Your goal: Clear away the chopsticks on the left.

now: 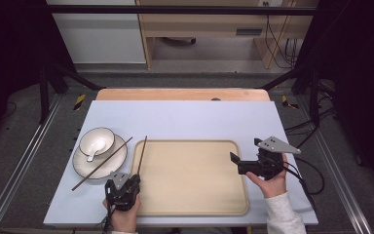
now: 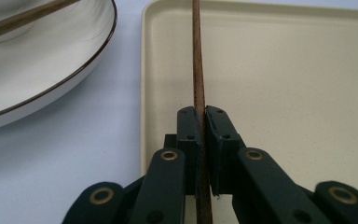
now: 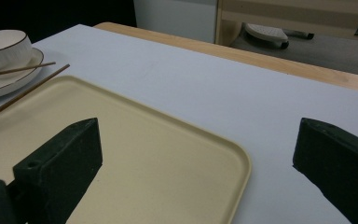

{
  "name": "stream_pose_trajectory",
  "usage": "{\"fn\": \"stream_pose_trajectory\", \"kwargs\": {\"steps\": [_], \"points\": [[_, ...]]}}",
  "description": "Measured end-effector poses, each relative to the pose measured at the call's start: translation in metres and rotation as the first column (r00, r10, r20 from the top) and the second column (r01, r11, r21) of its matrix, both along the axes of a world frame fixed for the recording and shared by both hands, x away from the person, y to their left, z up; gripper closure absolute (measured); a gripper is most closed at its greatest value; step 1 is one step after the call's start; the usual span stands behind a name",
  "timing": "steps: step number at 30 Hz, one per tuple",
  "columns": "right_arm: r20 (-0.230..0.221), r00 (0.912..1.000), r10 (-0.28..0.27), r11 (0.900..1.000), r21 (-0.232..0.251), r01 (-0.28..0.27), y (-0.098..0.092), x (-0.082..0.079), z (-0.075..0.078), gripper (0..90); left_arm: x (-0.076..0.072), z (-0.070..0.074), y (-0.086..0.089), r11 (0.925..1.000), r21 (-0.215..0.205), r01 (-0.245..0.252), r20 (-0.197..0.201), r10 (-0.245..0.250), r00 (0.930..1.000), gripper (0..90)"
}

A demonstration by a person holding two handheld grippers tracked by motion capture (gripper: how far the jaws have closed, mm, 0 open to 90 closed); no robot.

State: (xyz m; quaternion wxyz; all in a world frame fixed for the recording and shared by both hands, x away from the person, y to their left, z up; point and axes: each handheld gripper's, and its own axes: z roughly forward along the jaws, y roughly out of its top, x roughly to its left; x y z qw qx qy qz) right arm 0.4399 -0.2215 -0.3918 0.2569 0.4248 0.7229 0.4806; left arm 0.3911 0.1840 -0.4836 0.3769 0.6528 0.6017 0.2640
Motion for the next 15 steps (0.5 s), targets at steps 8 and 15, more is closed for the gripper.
{"fn": "stream_pose_trajectory", "kwargs": {"steps": [8,15], "points": [[-0.002,1.0000,0.001,1.000,-0.007,-0.001,0.0003,0.0006,-0.0007,1.6,0.0004,-0.0023,-0.0017,0.9999,0.011,0.012,-0.029,-0.012,0.9995,84.2],[-0.003,1.0000,0.001,1.000,-0.008,-0.001,0.0005,0.0006,-0.0008,1.4,-0.0012,-0.0011,-0.0023,0.9997,0.021,0.007,-0.040,-0.006,0.9992,83.9]]}}
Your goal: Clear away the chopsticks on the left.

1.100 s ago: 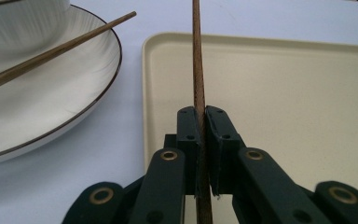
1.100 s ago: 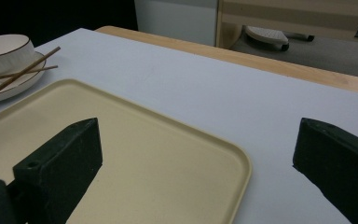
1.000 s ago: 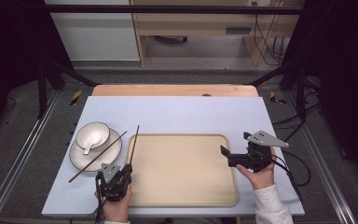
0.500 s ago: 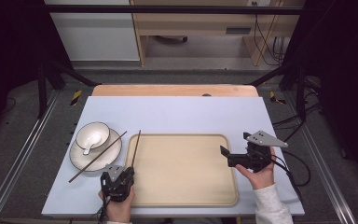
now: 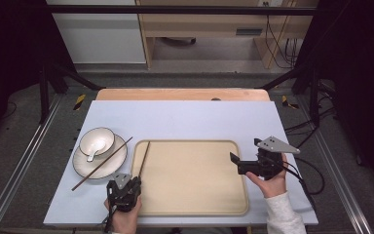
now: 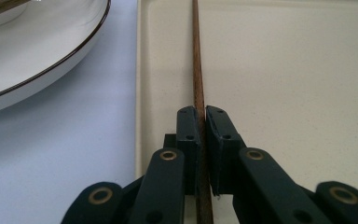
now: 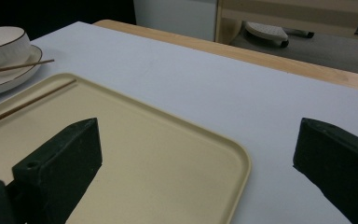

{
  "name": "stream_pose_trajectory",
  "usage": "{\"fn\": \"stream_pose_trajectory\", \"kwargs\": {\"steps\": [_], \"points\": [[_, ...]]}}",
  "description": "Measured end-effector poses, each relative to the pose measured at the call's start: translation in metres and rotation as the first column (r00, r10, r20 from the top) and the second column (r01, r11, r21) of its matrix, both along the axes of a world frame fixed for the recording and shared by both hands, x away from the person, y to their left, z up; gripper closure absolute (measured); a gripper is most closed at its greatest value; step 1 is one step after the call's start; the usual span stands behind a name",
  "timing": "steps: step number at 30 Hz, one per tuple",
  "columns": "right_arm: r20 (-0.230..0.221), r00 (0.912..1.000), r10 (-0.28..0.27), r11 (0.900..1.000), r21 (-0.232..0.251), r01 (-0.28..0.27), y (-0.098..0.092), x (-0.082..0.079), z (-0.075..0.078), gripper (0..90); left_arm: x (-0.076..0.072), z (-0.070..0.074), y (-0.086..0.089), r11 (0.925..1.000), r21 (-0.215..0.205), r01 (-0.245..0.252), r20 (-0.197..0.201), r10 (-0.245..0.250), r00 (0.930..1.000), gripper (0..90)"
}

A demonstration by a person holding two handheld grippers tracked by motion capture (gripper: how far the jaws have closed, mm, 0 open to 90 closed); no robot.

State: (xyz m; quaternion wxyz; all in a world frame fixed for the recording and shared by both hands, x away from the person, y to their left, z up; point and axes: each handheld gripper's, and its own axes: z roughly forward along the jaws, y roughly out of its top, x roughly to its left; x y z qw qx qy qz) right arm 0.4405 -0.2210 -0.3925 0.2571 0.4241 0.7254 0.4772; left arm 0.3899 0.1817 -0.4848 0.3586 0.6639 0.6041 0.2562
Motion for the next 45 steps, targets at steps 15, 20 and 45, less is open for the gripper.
{"fn": "stream_pose_trajectory", "kwargs": {"steps": [15,20,45], "points": [[0.006,1.0000,-0.002,1.000,0.005,0.002,-0.001,-0.001,0.002,1.4,0.002,0.005,0.000,0.9996,0.020,0.021,0.011,-0.022,0.9997,76.0],[0.009,0.9999,-0.006,1.000,0.013,0.005,-0.003,-0.002,0.003,1.4,0.004,0.016,0.007,0.9990,0.024,0.039,0.046,-0.040,0.9982,70.5],[0.032,0.9994,-0.011,0.999,0.043,0.010,-0.010,-0.006,0.010,1.2,0.020,0.062,0.067,0.9390,0.049,0.340,0.102,-0.344,0.9336,27.5]]}}
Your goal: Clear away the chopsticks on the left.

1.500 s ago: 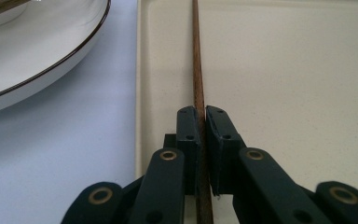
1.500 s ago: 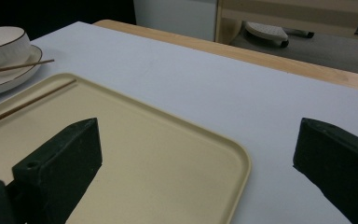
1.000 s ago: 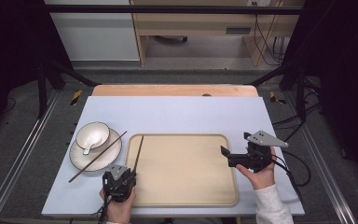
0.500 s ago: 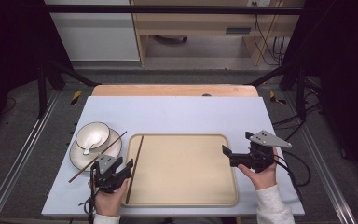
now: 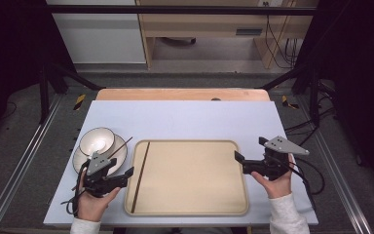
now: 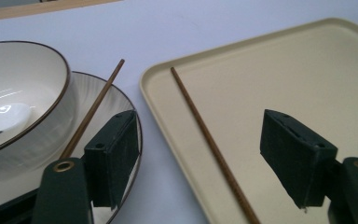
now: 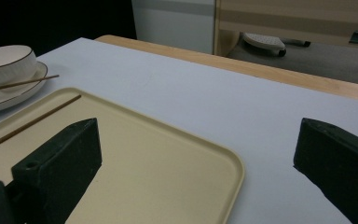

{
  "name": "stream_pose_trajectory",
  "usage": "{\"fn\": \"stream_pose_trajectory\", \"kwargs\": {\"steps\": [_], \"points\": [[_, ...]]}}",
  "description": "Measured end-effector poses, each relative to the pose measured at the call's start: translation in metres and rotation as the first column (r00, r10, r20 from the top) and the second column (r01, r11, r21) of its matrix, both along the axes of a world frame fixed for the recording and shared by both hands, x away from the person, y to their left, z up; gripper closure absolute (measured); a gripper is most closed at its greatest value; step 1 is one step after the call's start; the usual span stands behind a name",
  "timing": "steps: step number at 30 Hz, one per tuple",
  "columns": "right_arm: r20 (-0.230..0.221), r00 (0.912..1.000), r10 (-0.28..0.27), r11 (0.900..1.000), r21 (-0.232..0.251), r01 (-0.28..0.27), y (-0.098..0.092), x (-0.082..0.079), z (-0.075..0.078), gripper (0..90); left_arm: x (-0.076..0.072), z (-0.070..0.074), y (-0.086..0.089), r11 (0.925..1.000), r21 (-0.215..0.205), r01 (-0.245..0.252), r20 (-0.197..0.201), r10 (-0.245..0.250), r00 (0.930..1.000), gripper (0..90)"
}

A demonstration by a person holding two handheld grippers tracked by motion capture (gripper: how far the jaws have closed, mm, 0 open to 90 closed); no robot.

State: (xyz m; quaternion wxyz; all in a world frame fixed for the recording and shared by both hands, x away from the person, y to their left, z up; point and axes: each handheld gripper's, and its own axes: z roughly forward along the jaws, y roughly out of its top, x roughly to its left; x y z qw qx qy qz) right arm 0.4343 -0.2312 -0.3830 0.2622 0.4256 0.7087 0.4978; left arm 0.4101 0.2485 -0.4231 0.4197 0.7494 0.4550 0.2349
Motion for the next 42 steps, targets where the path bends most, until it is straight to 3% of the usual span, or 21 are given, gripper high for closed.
{"fn": "stream_pose_trajectory", "kwargs": {"steps": [3,14,16,26,30,35,38,42], "points": [[0.000,1.0000,-0.003,1.000,-0.002,0.003,-0.001,0.000,0.000,1.2,-0.001,-0.005,0.010,1.0000,-0.006,0.003,0.001,-0.003,1.0000,25.8],[-0.008,1.0000,0.004,1.000,-0.009,-0.004,0.002,0.001,-0.002,1.2,-0.009,-0.013,0.039,0.9983,0.055,-0.018,-0.005,0.018,0.9998,22.4],[-0.008,1.0000,0.002,1.000,-0.010,-0.002,0.002,0.001,-0.002,1.2,-0.008,-0.015,0.045,0.9966,0.078,-0.029,-0.014,0.030,0.9995,22.1],[-0.019,0.9998,0.007,1.000,-0.023,-0.007,0.005,0.003,-0.005,1.2,0.007,-0.025,0.070,0.9914,0.096,-0.089,-0.060,0.095,0.9937,23.8],[-0.019,0.9998,0.006,1.000,-0.029,-0.006,0.005,0.003,-0.005,1.2,0.017,-0.027,0.075,0.9887,0.112,-0.100,-0.075,0.109,0.9912,29.5],[-0.022,0.9997,0.006,0.999,-0.033,-0.007,0.006,0.004,-0.006,1.2,0.027,-0.031,0.077,0.9883,0.132,-0.076,-0.099,0.089,0.9911,39.4],[-0.026,0.9996,0.007,0.999,-0.034,-0.008,0.006,0.005,-0.007,1.2,0.030,-0.035,0.077,0.9854,0.157,-0.066,-0.117,0.085,0.9895,46.5],[-0.026,0.9996,0.009,0.999,-0.035,-0.010,0.006,0.005,-0.007,1.3,0.032,-0.037,0.079,0.9868,0.150,-0.061,-0.131,0.081,0.9881,60.5]]}}
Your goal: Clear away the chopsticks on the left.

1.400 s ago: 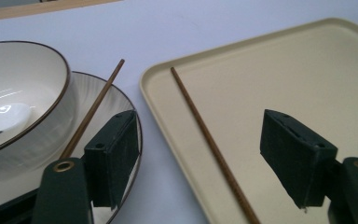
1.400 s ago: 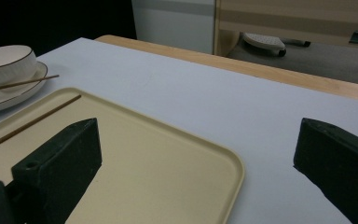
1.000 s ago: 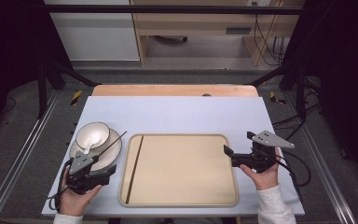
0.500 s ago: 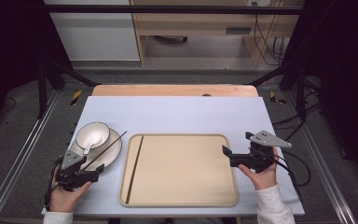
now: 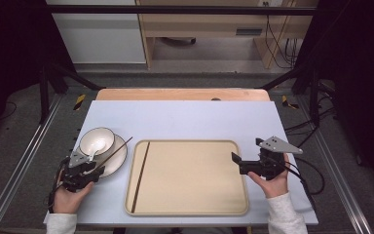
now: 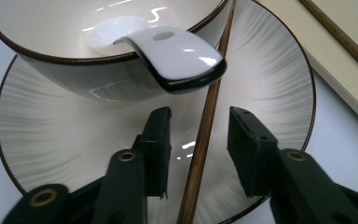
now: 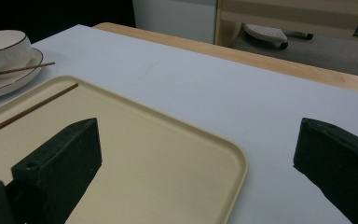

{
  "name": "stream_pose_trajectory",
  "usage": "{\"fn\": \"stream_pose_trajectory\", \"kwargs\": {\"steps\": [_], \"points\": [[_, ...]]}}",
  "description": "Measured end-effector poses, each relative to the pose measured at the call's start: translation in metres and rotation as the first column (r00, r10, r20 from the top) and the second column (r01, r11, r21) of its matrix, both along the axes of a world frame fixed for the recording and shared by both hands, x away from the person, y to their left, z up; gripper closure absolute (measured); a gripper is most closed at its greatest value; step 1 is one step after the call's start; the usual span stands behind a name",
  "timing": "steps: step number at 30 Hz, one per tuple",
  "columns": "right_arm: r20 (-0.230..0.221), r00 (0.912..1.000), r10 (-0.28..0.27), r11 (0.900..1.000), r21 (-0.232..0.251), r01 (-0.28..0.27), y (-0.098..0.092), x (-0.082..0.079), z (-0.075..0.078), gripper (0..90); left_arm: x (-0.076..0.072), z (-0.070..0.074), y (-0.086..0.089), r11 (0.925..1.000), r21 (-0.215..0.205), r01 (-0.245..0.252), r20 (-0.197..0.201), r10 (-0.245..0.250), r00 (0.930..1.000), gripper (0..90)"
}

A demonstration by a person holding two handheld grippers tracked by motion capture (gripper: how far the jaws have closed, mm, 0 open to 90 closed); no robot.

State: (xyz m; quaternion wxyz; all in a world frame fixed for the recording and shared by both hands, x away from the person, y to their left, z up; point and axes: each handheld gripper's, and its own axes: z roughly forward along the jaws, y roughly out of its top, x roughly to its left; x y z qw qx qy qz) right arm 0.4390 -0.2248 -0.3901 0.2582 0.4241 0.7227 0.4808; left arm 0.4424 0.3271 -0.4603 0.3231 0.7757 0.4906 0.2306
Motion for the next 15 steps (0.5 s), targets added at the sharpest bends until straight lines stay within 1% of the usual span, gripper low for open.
{"fn": "stream_pose_trajectory", "kwargs": {"steps": [1,5,6,12,14,15], "points": [[0.000,1.0000,-0.002,1.000,0.003,0.002,0.0000,-0.0001,0.0002,1.2,0.0000,0.0002,0.0006,1.0000,0.007,0.007,-0.005,-0.007,1.0000,63.1],[0.000,1.0000,-0.003,1.000,0.001,0.003,-0.0001,-0.0001,0.0001,1.2,-0.0009,0.0010,0.0002,0.9998,0.002,0.019,-0.011,-0.019,0.9998,72.5],[0.000,1.0000,-0.003,1.000,0.001,0.003,-0.0001,-0.0001,0.0001,1.2,-0.0010,0.0011,-0.0001,0.9998,0.003,0.020,-0.011,-0.020,0.9997,72.5],[0.000,1.0000,-0.001,1.000,-0.002,0.001,-0.0001,0.0001,-0.0002,1.3,-0.0018,0.0019,-0.0027,0.9992,0.009,0.040,-0.022,-0.040,0.9990,79.2],[0.000,1.0000,0.000,1.000,-0.002,0.000,-0.0001,0.0000,-0.0001,1.3,-0.0022,0.0022,-0.0041,0.9987,0.014,0.050,-0.025,-0.049,0.9985,82.1],[0.000,1.0000,0.000,1.000,-0.002,0.000,-0.0002,0.0000,-0.0001,1.3,-0.0021,0.0021,-0.0045,0.9985,0.016,0.052,-0.020,-0.052,0.9984,83.8]]}}
